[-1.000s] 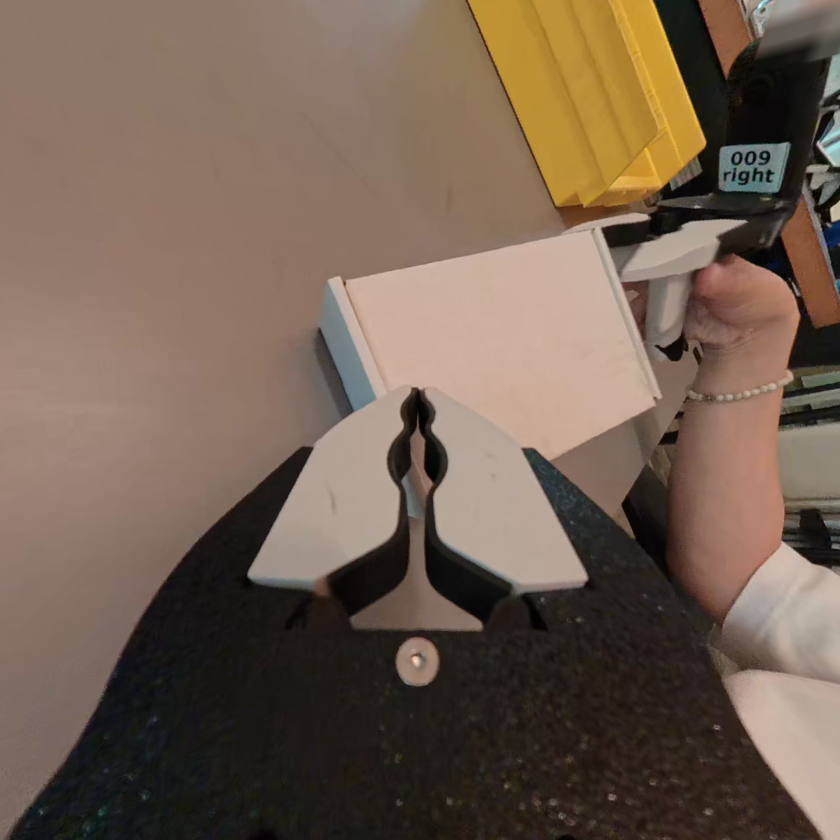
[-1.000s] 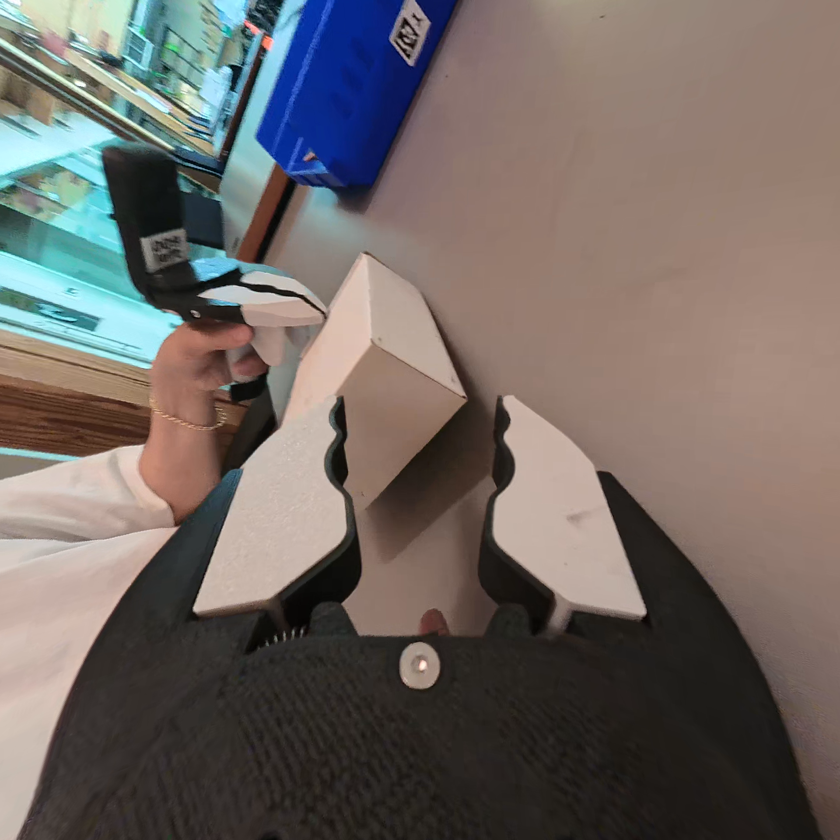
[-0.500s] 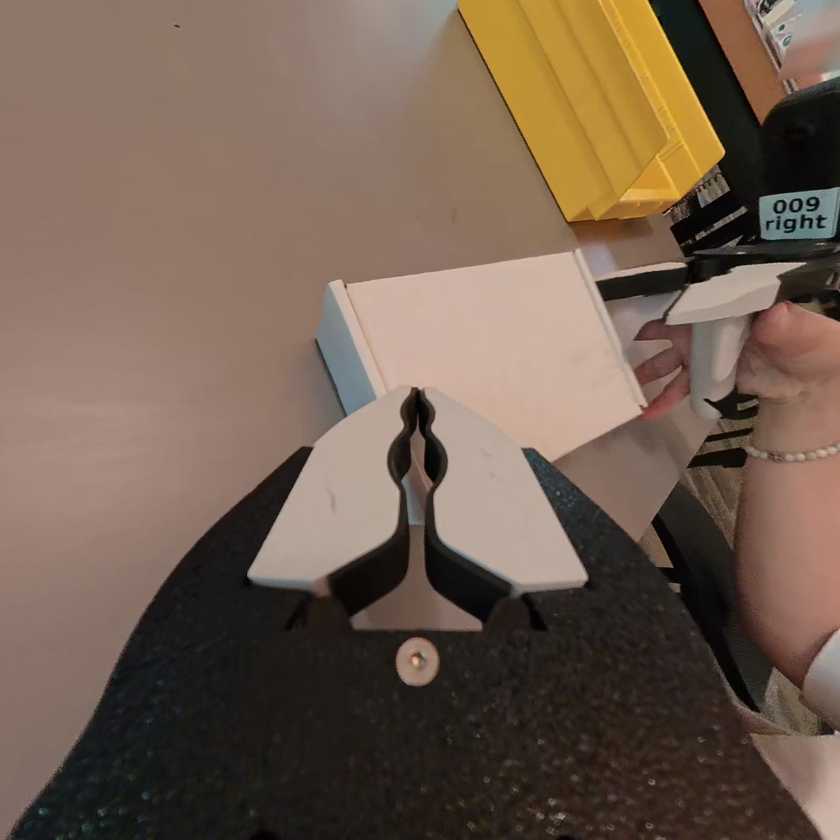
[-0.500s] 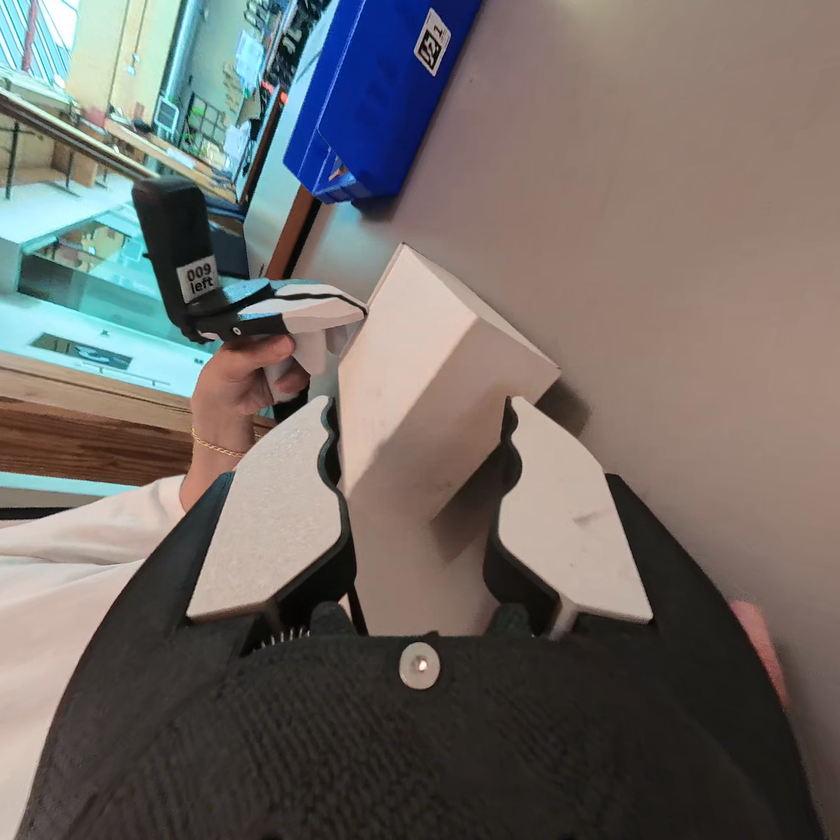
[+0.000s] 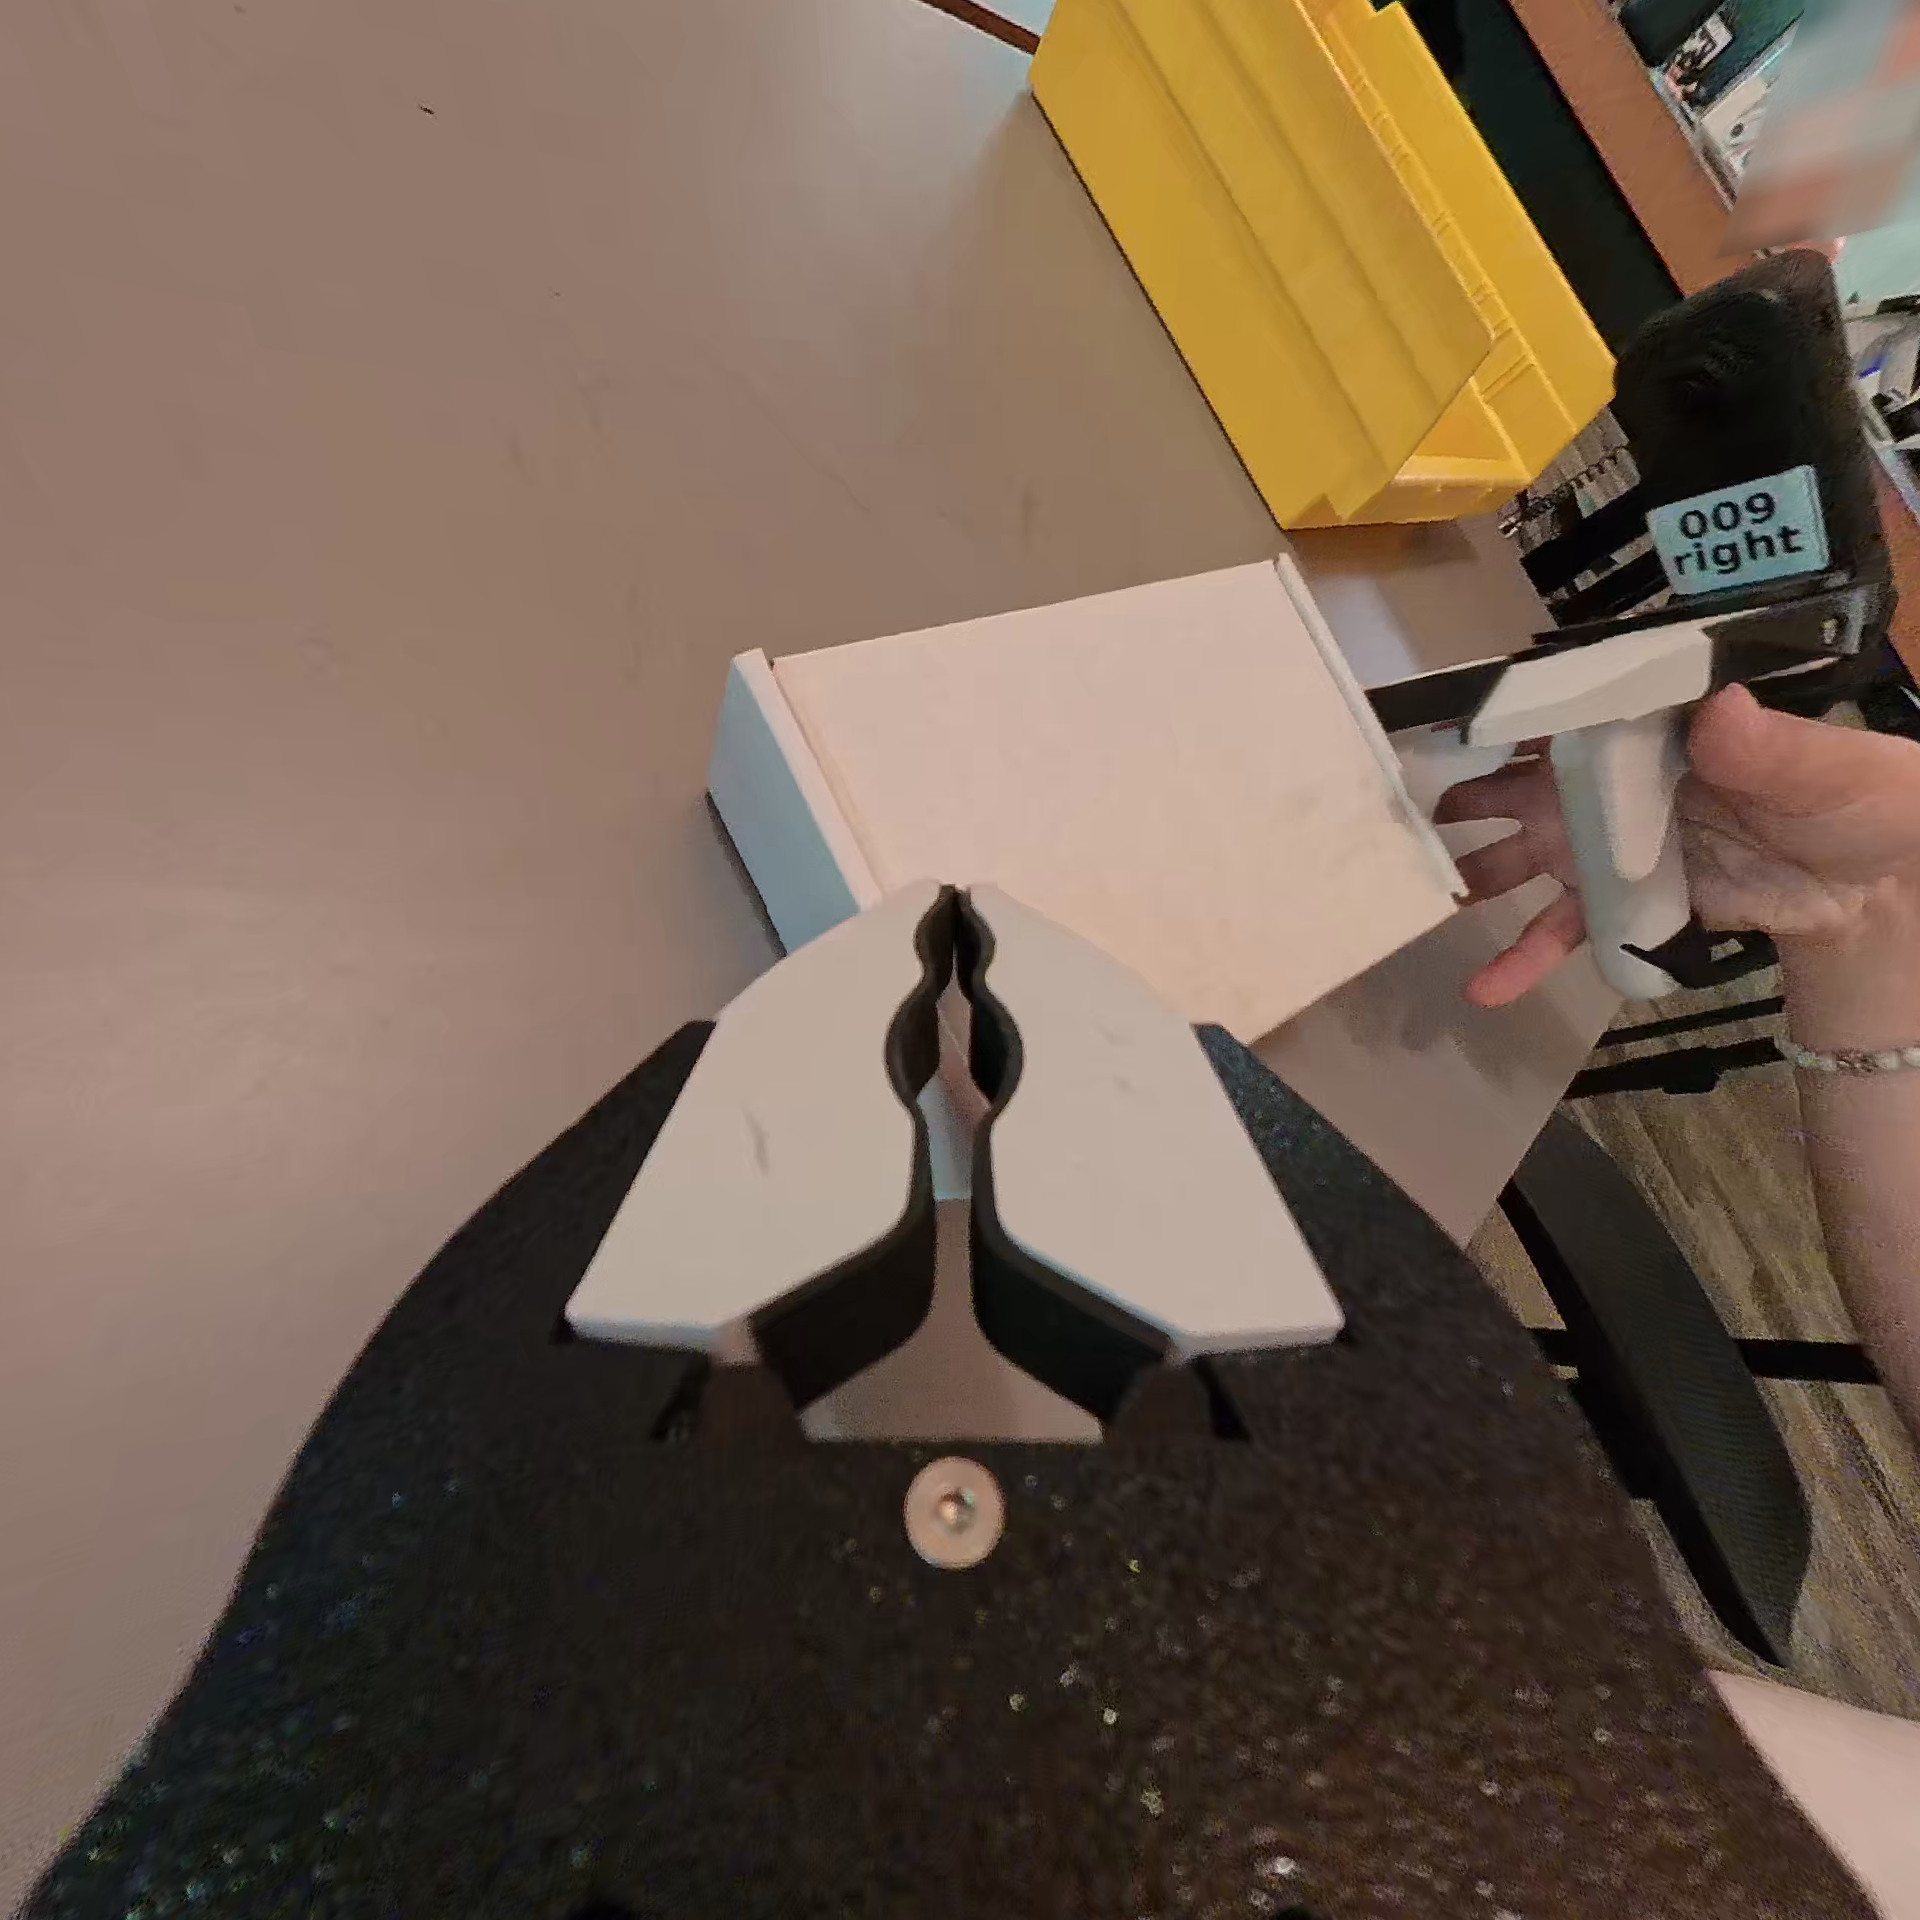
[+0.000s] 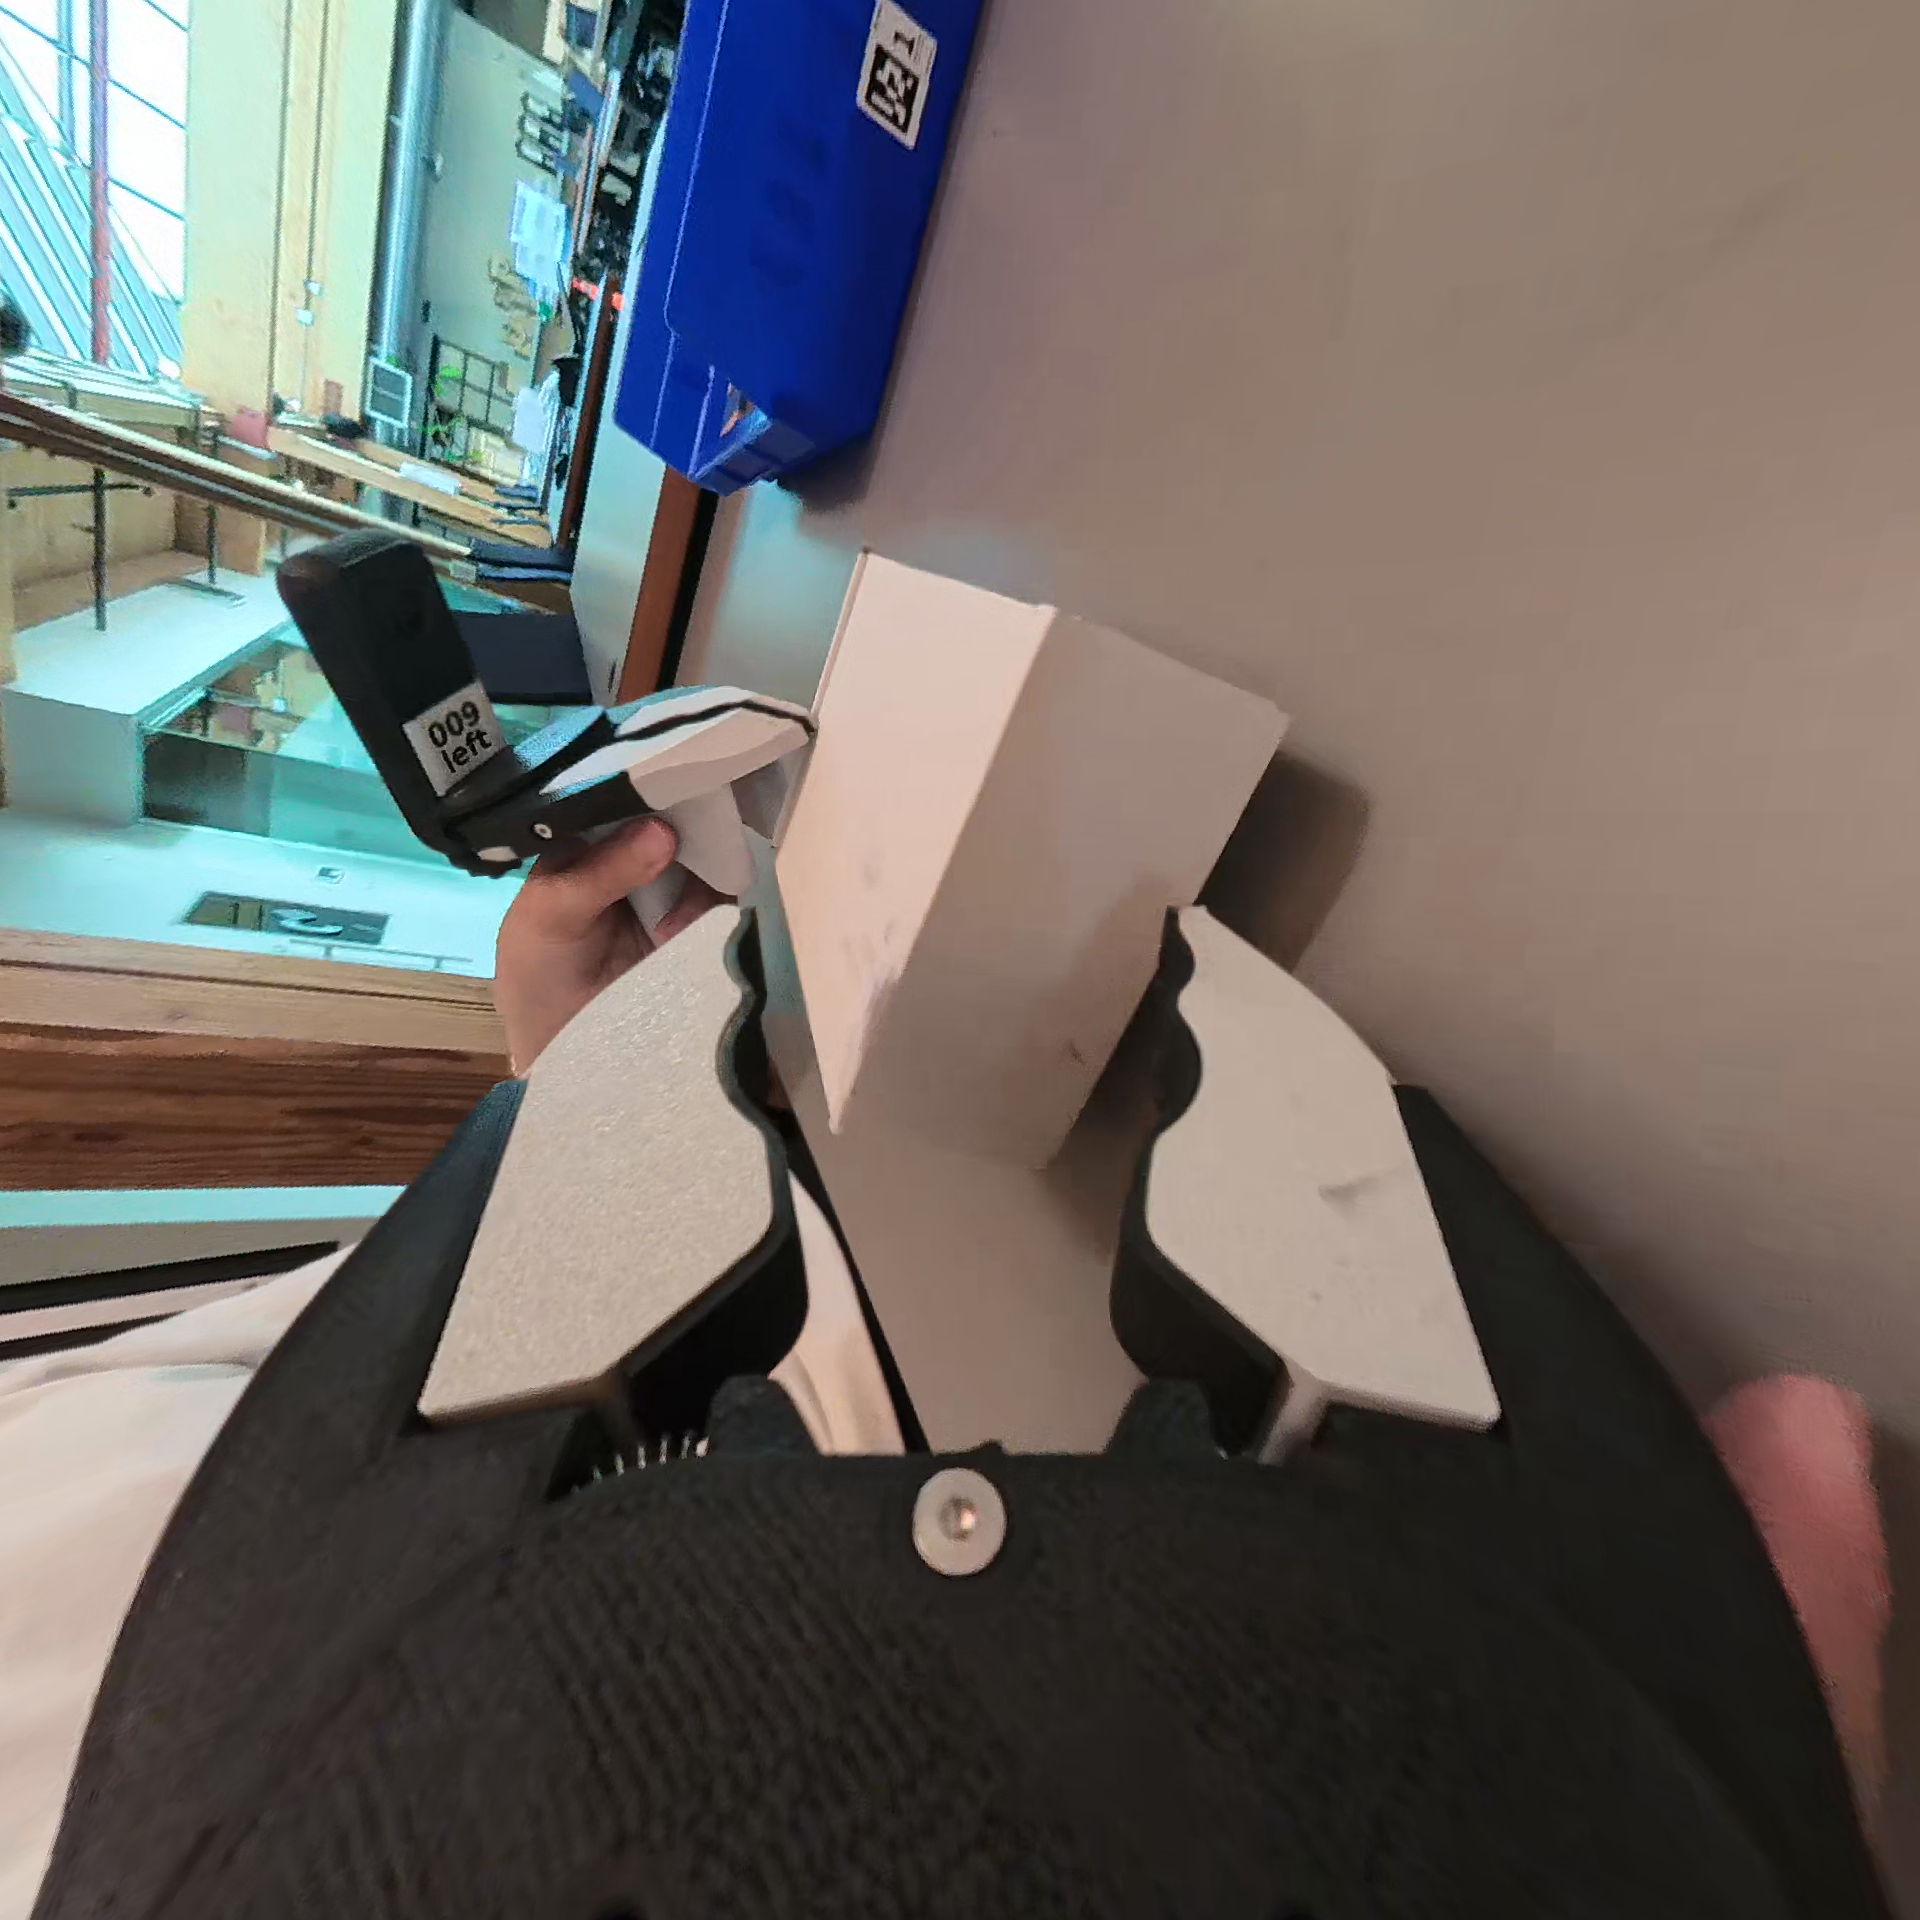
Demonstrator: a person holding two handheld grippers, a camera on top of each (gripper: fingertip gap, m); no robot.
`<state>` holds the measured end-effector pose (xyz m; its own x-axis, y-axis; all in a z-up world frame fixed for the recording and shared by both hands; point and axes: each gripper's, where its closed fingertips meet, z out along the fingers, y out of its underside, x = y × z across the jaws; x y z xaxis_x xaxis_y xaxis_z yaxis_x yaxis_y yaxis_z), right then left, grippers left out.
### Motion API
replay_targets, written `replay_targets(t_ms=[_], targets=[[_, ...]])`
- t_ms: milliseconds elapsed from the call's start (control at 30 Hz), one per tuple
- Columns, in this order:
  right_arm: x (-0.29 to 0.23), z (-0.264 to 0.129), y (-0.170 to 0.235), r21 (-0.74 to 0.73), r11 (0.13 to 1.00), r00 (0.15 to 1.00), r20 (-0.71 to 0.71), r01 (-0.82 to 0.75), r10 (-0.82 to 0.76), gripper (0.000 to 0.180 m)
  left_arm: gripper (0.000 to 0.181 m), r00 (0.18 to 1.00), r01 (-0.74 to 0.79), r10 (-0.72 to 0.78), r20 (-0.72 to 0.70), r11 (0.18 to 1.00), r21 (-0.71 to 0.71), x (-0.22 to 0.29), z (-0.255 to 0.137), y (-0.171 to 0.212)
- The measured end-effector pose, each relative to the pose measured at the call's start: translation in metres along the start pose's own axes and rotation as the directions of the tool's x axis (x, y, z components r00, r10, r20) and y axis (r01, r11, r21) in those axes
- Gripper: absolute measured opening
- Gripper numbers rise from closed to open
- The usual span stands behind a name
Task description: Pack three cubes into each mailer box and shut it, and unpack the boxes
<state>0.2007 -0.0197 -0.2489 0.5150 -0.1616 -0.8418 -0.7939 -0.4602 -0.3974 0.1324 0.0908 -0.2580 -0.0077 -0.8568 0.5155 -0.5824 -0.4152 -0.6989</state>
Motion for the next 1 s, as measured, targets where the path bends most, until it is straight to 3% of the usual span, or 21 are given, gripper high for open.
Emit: replay_targets(t_ms=[133, 467, 667, 767, 833, 900, 1000], targets=[[0.008, 0.013, 0.006, -0.095, 0.995, 0.998, -0.065, 0.011, -0.017, 0.074, 0.000, 1.000, 0.006, -0.005, -0.009, 1.000, 0.011, -0.002, -0.002, 0.001], [-0.006, 0.045, 0.015, -0.222, 0.973, 0.996, 0.059, -0.056, 0.071, 0.080, 0.000, 0.998, 0.013, -0.010, -0.066, 0.998, 0.054, -0.005, -0.005, 0.000], [-0.004, 0.047, 0.009, -0.201, 0.976, 0.990, 0.096, -0.083, 0.104, 0.077, 0.000, 0.982, -0.150, 0.161, -0.101, 0.983, 0.109, -0.004, -0.006, 0.000], [-0.015, 0.043, 0.003, -0.173, 0.978, 0.971, 0.189, -0.116, 0.148, 0.077, 0.000, 0.945, -0.231, 0.278, -0.171, 0.940, 0.251, 0.016, -0.021, -0.013], [-0.028, 0.035, -0.003, -0.154, 0.979, 0.945, 0.279, -0.130, 0.169, 0.076, 0.021, 0.897, -0.316, 0.405, -0.179, 0.867, 0.385, 0.034, -0.041, -0.029], [-0.031, 0.028, -0.008, -0.140, 0.983, 0.943, 0.292, -0.120, 0.157, 0.076, 0.049, 0.833, -0.459, 0.546, -0.086, 0.770, 0.443, 0.041, -0.058, -0.041], [-0.040, 0.012, -0.015, -0.138, 0.982, 0.924, 0.345, -0.126, 0.167, 0.076, 0.091, 0.611, -0.753, 0.788, 0.082, 0.546, 0.366, 0.045, -0.068, -0.036]])
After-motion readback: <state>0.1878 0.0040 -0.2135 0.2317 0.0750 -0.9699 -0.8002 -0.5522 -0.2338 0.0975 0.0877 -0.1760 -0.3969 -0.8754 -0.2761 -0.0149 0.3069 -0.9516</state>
